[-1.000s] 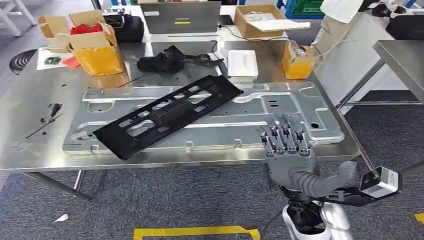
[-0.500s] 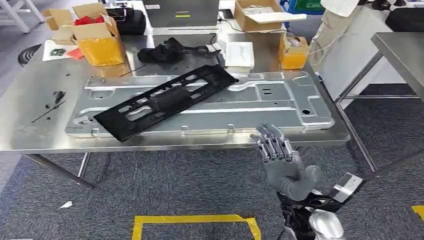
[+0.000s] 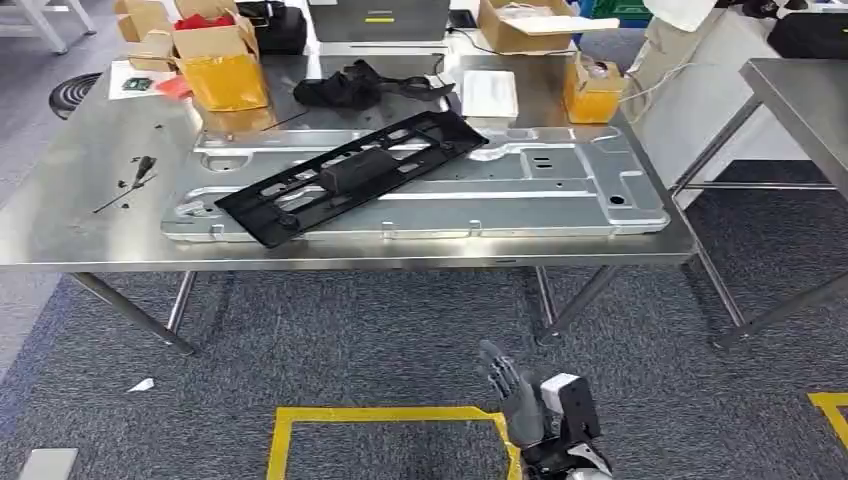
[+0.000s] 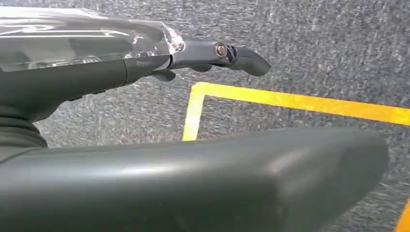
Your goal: Take the parts from the cabinet and place them on the table.
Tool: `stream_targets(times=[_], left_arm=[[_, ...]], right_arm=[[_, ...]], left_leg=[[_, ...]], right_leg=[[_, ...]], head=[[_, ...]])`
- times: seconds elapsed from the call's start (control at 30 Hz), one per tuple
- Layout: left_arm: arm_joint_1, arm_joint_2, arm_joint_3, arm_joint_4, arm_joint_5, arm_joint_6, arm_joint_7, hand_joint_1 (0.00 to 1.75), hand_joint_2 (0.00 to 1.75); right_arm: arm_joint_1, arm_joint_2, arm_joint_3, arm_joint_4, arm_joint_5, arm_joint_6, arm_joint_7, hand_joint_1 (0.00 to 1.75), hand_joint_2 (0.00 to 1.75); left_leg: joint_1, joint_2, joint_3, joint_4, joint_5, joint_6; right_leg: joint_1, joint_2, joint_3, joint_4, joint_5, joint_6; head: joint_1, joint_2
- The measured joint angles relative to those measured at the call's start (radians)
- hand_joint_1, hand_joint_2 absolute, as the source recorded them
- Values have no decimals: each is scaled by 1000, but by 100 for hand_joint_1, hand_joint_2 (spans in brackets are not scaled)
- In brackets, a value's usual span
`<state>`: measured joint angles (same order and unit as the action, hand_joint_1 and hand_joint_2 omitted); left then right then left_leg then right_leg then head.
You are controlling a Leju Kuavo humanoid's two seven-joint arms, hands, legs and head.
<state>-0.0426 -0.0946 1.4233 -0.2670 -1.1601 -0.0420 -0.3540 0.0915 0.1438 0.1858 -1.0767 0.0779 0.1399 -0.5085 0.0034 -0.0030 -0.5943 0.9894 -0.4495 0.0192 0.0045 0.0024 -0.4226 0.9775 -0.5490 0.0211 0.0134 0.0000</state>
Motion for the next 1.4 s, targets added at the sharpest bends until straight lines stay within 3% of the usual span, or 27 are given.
stream_targets(times=[0.03, 0.1, 0.13, 0.17, 0.2, 0.27, 0.3, 0.33, 0.37, 0.43, 0.5, 0.53, 0.63, 0.67, 0.73, 0.8, 0.83, 0.9, 0.97, 1.0, 1.03, 1.13, 1.17, 1.23, 1.3, 1.33, 1.4], left_arm=[[-1, -1, 1, 0, -3, -1, -2, 0, 0], [-6, -2, 5, 0, -8, -2, -2, 0, 0], [-6, -2, 6, 0, -12, -2, -2, 0, 0], [-5, -2, 8, -1, -16, 0, -1, 0, 0], [-3, -4, 12, -1, -18, 0, 0, 0, 0], [-5, -7, 18, -1, -19, 1, 2, 0, 0], [-6, -8, 19, -1, -19, 1, 2, 0, 0], [-6, -8, 21, -2, -19, 2, 2, 0, 0], [-5, -8, 21, -2, -20, 3, 2, 0, 0], [-7, -8, 22, -2, -20, 5, 5, 0, 0], [-9, -8, 22, -3, -23, 5, 5, 0, 0], [-10, -8, 22, -4, -26, 4, 5, 0, 0], [-11, -8, 22, -4, -40, 0, 7, 0, 0], [-14, -10, 22, -4, -40, -1, 8, 0, 0], [-14, -9, 22, -6, -40, 0, 10, 0, 0], [-13, -9, 22, -6, -40, 0, 12, 0, 0], [-13, -9, 22, -6, -40, 0, 13, 0, 0], [-13, -9, 22, -6, -43, 0, 13, 0, 0], [-13, -9, 21, -6, -50, 0, 13, 0, 0], [-14, -9, 21, -6, -51, 0, 13, 0, 0], [-14, -9, 21, -6, -51, 0, 13, 0, 0], [-15, -9, 21, -6, -51, 0, 12, 0, 0], [-15, -7, 22, -7, -51, 0, 12, 0, 0], [-10, -7, 21, -8, -51, 0, 13, 0, 0], [-11, -7, 21, -8, -53, -1, 13, 0, 0], [-11, -6, 21, -8, -54, -1, 13, 0, 0], [-13, -5, 21, -8, -56, -2, 13, 0, 0]], right_arm=[[-21, 2, 0, 75, 22, -35, -20, 0, 0], [-62, 3, -3, 247, 116, -177, -30, 0, 0], [-76, 4, -6, 318, 152, -228, -34, 0, 0], [-92, 4, -12, 396, 192, -283, -15, 0, 0], [-107, 4, -12, 461, 229, -332, 10, 0, 0], [-120, -1, -12, 577, 272, -383, 29, 0, 0], [-124, -3, -12, 621, 280, -389, 37, 0, 0], [-129, -3, -12, 653, 291, -399, 59, 0, 0], [-134, -4, -11, 689, 303, -415, 92, 0, 0], [-135, -15, -11, 757, 301, -422, 163, 0, 0], [-128, -29, -12, 803, 291, -396, 265, 0, 0], [-124, -34, -12, 821, 291, -379, 308, 0, 0], [-111, -51, -12, 863, 286, -337, 423, 0, 0], [-108, -59, -13, 874, 278, -331, 441, 0, 0], [-102, -64, -20, 883, 248, -320, 456, 0, 0], [-103, -69, -38, 886, 226, -312, 457, 0, 0], [-105, -70, -44, 890, 216, -310, 457, 0, 0], [-105, -71, -59, 893, 209, -309, 465, 0, 0], [-107, -73, -64, 893, 209, -309, 465, 0, 0], [-111, -74, -66, 893, 209, -309, 465, 0, 0], [-114, -74, -68, 894, 209, -309, 465, 0, 0], [-116, -74, -72, 899, 209, -308, 466, 0, 0], [-115, -73, -74, 903, 208, -308, 466, 0, 0], [-117, -74, -79, 904, 209, -308, 468, 0, 0], [-116, -74, -80, 906, 213, -309, 480, 0, 0], [-116, -74, -80, 907, 214, -309, 485, 0, 0], [-117, -74, -80, 907, 216, -309, 497, 0, 0]], left_leg=[[0, 1, -4, 1, 12, -7], [5, 1, -11, 0, 28, -18], [1, -2, -16, 1, 34, -25], [3, -2, -26, 14, 2, -28], [5, -2, -39, 55, -56, -30], [7, -1, -77, 205, -171, -36], [8, -1, -90, 275, -198, -38], [7, -1, -88, 313, -192, -39], [7, -1, -68, 310, -163, -39], [7, -1, 22, 197, -95, -34], [3, -1, 138, 23, -98, -24], [3, -1, 150, -6, -111, -18], [4, -2, 132, -15, -108, -13], [11, 5, 123, -17, -97, 1], [10, 6, 101, -17, -77, 18], [8, 9, 76, -15, -58, 20], [7, 10, 63, -12, -48, 19], [6, 11, 38, -6, -32, 16], [6, 10, 19, -3, -17, 11], [5, 9, 16, -2, -10, 7], [-1, 9, 12, 2, -4, 1], [3, 9, 1, -2, 25, -17], [4, 8, -8, 1, 20, -21], [7, 7, -35, 77, -89, -28], [8, 7, -71, 233, -191, -35], [8, 7, -78, 291, -204, -38], [8, 8, -41, 287, -155, -39]], right_leg=[[0, 0, 10, -37, -11, -5], [4, 1, 4, -37, -9, -8], [0, -2, -2, -49, -3, -16], [-4, -11, -9, -48, 8, -32], [-4, -11, -23, -48, 17, -43], [0, -15, -50, -43, 35, -48], [2, -19, -65, -39, 44, -50], [3, -20, -81, -32, 51, -49], [4, -20, -98, -24, 56, -48], [4, -20, -126, -5, 63, -43], [10, -19, -150, 18, 67, -36], [10, -20, -157, 23, 74, -30], [10, -18, -174, 27, 97, -12], [9, -12, -183, 34, 80, -5], [3, -8, -211, 123, -29, 6], [-4, -8, -244, 269, -116, 14], [-6, -8, -248, 318, -120, 17], [-7, -8, -195, 282, -58, 19], [-7, -6, -81, 121, -2, 14], [-7, -1, -13, 27, -9, 6], [-3, 2, 27, -47, -13, 0], [2, 1, 12, -45, -8, -18], [-7, -5, 3, -51, 6, -29], [-5, -10, -26, -48, 28, -44], [-1, -19, -57, -44, 48, -49], [1, -23, -74, -38, 57, -50], [1, -35, -109, -20, 67, -48]], head=[[-2, 0], [-2, 0], [-2, 0], [-4, 0], [-4, 0], [-6, 0], [-6, 0], [-6, 0], [-6, 0], [-6, 0], [-6, 0], [-5, 0], [-5, 0], [-5, 0], [1, 0], [1, 0], [1, 0], [1, 0], [1, 0], [1, 0], [1, 0], [0, 0], [1, 0], [-4, 0], [-5, 0], [-5, 0], [-5, 0]])
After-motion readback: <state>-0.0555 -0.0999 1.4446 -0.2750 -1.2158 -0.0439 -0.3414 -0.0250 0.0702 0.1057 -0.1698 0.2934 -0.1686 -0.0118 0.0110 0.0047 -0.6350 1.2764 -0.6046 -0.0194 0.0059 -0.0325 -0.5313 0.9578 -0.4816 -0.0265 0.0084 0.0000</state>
